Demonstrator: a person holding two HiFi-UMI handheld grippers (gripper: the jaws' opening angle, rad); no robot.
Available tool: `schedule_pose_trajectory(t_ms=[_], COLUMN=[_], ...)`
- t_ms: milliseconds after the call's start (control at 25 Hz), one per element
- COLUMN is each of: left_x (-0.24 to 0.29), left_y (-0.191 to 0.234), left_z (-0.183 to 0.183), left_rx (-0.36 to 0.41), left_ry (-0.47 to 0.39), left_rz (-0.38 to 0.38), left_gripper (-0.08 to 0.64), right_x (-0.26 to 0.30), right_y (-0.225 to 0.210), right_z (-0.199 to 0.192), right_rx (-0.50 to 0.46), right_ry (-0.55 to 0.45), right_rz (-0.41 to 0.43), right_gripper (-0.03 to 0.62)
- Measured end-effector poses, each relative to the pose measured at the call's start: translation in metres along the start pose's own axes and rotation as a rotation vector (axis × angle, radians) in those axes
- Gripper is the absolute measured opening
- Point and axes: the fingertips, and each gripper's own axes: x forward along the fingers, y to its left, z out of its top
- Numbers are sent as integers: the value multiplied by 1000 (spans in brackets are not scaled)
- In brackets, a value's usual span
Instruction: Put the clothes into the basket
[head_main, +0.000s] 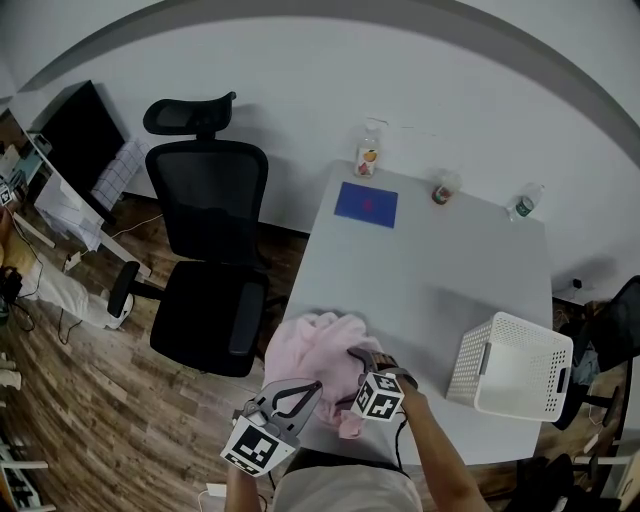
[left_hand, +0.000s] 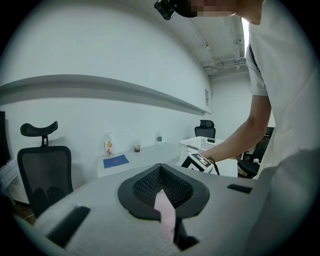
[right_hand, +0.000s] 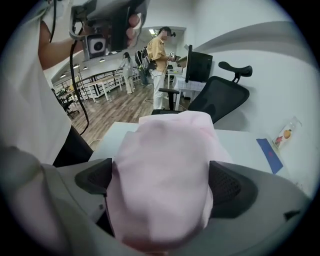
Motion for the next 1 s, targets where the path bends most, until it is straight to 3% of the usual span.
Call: schedule_pose_trajectory(t_ms=[280,440,600,840,1000], left_x=[0,-1,-1,-4,-6], left_y=[1,0,1,0,0], left_z=[-4,-5,-7,-6,-11], left_rx=[2,-25,8,-46,-20], left_ry=[8,15,12,25,26], left_rz=[-2,6,-1,15,8], left_gripper=[6,6,6,6,6], right_x=[27,42,51,58,61], right_y=[-5,-6,-7,-5,-3], right_z=[-15,-24,-28,-32,-32], right_rx=[-6,-64,-67,-27,16], right_ry=[39,58,46,59,61], right_rz=[-29,-86,-137,-115,-98], right_gripper=[574,572,564,463,383])
